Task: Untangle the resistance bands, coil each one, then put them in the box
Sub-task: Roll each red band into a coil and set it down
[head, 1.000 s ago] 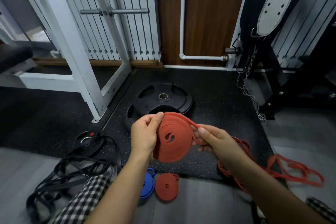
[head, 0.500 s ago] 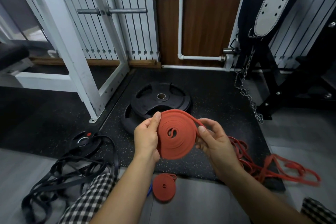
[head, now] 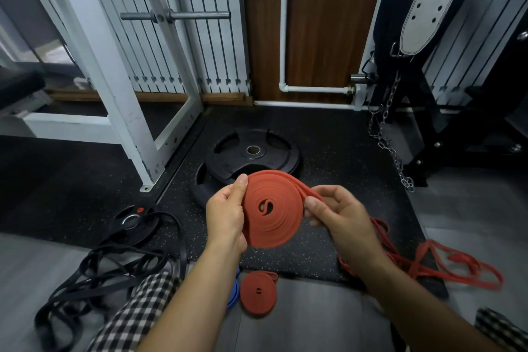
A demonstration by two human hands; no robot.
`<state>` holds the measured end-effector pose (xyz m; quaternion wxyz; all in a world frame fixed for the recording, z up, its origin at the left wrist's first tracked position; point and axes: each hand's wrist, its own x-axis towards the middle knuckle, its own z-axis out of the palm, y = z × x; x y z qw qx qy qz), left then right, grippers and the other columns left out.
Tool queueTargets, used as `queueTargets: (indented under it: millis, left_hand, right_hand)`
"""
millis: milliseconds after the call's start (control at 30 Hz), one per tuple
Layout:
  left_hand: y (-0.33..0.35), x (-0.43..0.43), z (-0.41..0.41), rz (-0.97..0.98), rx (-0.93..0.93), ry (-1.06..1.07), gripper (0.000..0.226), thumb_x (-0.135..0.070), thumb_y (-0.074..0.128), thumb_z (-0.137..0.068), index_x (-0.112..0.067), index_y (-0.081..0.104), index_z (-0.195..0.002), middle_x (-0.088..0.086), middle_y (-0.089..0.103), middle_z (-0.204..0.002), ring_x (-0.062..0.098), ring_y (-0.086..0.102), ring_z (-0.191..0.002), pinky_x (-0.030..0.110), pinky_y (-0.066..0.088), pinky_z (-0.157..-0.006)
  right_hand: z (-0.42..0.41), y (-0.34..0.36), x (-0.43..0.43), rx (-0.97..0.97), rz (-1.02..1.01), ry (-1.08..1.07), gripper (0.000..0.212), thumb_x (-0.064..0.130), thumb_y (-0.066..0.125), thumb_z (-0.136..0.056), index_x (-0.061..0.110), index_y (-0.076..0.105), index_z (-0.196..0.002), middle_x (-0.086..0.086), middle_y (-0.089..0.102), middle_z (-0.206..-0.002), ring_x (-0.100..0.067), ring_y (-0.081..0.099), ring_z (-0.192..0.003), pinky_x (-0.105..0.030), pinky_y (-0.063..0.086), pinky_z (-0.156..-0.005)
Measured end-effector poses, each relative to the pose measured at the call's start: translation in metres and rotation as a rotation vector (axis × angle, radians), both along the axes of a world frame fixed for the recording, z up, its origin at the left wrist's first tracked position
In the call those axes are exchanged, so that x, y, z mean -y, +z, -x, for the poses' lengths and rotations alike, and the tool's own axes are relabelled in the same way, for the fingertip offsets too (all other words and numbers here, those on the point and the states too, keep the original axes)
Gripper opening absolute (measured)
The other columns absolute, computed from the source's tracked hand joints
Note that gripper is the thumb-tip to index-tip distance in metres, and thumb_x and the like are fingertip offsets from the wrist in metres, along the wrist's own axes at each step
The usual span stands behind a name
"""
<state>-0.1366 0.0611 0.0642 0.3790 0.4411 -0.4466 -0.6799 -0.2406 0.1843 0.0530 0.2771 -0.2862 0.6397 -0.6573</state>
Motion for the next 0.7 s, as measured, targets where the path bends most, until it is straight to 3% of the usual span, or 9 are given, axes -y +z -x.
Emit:
queueTargets:
  millis: [100,300,367,467,567,633,700]
  left_hand:
    - [-0.005,-0.005,0.002,-0.008,-0.011,0.043,0.024,-0.025,0.059,-0.089,-0.01,0.062,-0.07,0.002,0.065,-0.06,0.018,0.061,-0.06,0.027,0.053,-0.055]
    - [-0.016,-0.014,0.01,-0.146,-0.044,0.072,0.023,-0.026,0.056,-0.092,-0.01,0.062,-0.077,0.007,0.064,-0.073,0.019,0.061,-0.067,0.032,0.054,-0.065]
    - [-0.027,-0.021,0.018,-0.23,-0.059,0.064,0.025,-0.027,0.053,-0.093,-0.008,0.062,-0.08,0.009,0.064,-0.077,0.023,0.061,-0.071,0.037,0.054,-0.073]
    - [-0.06,-0.035,0.039,-0.417,-0.083,0.095,0.027,-0.029,0.048,-0.096,-0.005,0.059,-0.1,0.011,0.062,-0.09,0.024,0.059,-0.072,0.041,0.051,-0.079]
    - [-0.105,-0.061,0.065,-0.573,-0.076,0.083,0.036,-0.033,0.041,-0.098,-0.007,0.054,-0.12,0.01,0.06,-0.102,0.024,0.058,-0.088,0.044,0.048,-0.088]
    - [-0.145,-0.082,0.072,-0.71,-0.085,0.033,0.033,-0.033,0.039,-0.098,-0.011,0.053,-0.119,0.008,0.063,-0.097,0.023,0.062,-0.082,0.04,0.052,-0.081]
    - [-0.186,-0.098,0.066,-0.803,0.008,0.014,0.031,-0.029,0.04,-0.098,-0.008,0.055,-0.116,0.005,0.062,-0.084,0.019,0.063,-0.064,0.026,0.053,-0.058]
  right_hand:
    - [-0.014,-0.008,0.002,0.052,0.012,-0.024,0.011,0.01,0.057,-0.089,0.018,0.056,-0.096,0.002,0.072,-0.083,-0.008,0.068,-0.074,-0.02,0.055,-0.063]
    - [-0.02,-0.02,-0.004,0.152,-0.004,-0.036,0.029,0.013,0.059,-0.088,0.028,0.054,-0.111,0.003,0.07,-0.098,-0.005,0.067,-0.087,-0.022,0.054,-0.072]
    - [-0.02,-0.027,-0.009,0.144,-0.046,-0.051,0.038,0.009,0.059,-0.087,0.03,0.049,-0.117,0.005,0.067,-0.099,-0.001,0.065,-0.084,-0.014,0.051,-0.064]
    - [0.004,-0.043,-0.017,0.154,-0.158,-0.049,0.042,0.0,0.056,-0.088,0.017,0.048,-0.126,0.005,0.059,-0.083,0.007,0.06,-0.061,-0.007,0.044,-0.049]
    - [0.046,-0.075,-0.026,0.242,-0.298,-0.061,0.035,-0.007,0.05,-0.089,0.004,0.051,-0.122,0.0,0.057,-0.079,-0.007,0.058,-0.062,-0.014,0.048,-0.046]
    - [0.065,-0.113,-0.036,0.225,-0.413,-0.101,0.033,-0.006,0.049,-0.089,-0.001,0.053,-0.121,-0.004,0.06,-0.088,-0.011,0.054,-0.07,-0.018,0.049,-0.055]
    - [0.069,-0.162,-0.048,0.174,-0.543,-0.126,0.031,-0.005,0.05,-0.089,-0.004,0.055,-0.12,-0.009,0.059,-0.097,-0.013,0.054,-0.075,-0.013,0.045,-0.058]
